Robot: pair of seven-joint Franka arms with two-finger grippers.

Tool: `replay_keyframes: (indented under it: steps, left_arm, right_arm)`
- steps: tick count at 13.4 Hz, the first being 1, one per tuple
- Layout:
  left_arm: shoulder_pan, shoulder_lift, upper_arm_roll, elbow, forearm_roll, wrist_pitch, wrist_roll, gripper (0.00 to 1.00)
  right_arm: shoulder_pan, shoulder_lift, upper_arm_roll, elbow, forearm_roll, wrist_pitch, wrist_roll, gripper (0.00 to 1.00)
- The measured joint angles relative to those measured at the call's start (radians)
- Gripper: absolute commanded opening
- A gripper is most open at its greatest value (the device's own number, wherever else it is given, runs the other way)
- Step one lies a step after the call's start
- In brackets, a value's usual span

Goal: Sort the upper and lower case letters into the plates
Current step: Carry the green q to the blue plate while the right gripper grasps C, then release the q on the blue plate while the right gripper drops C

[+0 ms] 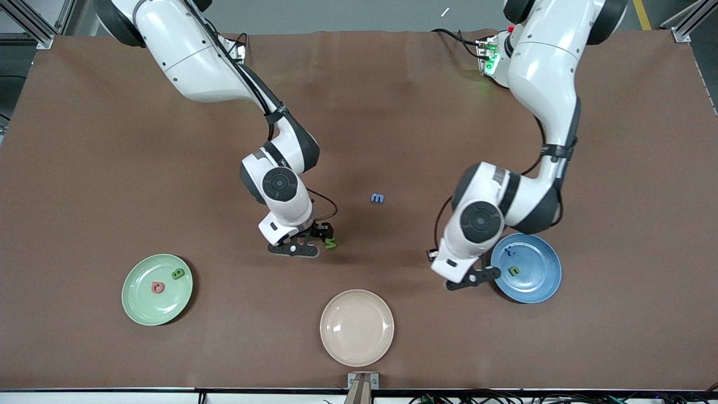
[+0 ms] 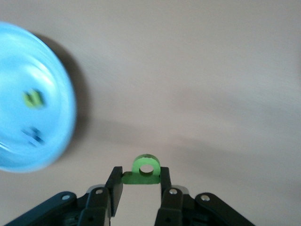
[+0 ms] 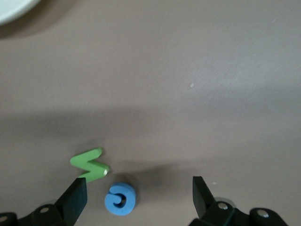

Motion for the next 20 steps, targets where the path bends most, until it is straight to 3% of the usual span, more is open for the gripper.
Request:
replay_keyframes:
  steps: [2, 6, 12, 17, 20]
  left_arm:
    - [0.008, 0.004, 0.044, -0.012, 0.034, 0.000, 0.098, 0.02]
    - [0.084, 0.008, 0.056, -0.047, 0.047, 0.000, 0.252, 0.03]
    - [0.158, 0.007, 0.056, -0.138, 0.047, 0.002, 0.307, 0.01]
    - [0.189, 0.007, 0.054, -0.167, 0.047, 0.014, 0.315, 0.04]
    - [0.187, 0.002, 0.048, -0.168, 0.047, 0.026, 0.316, 0.04]
  right_arm:
    - [0.014, 0.010, 0.000, -0.006, 0.000, 0.000, 0.017, 0.97]
    - [0.034, 0.032, 0.000, -0.014, 0.000, 0.021, 0.044, 0.85]
    - [0.036, 0.038, -0.001, -0.014, 0.000, 0.033, 0.046, 0.30]
    - [0.036, 0.038, -0.001, -0.013, 0.000, 0.034, 0.046, 0.10]
    - [0.034, 0.037, -0.019, -0.005, 0.000, 0.026, 0.045, 0.08]
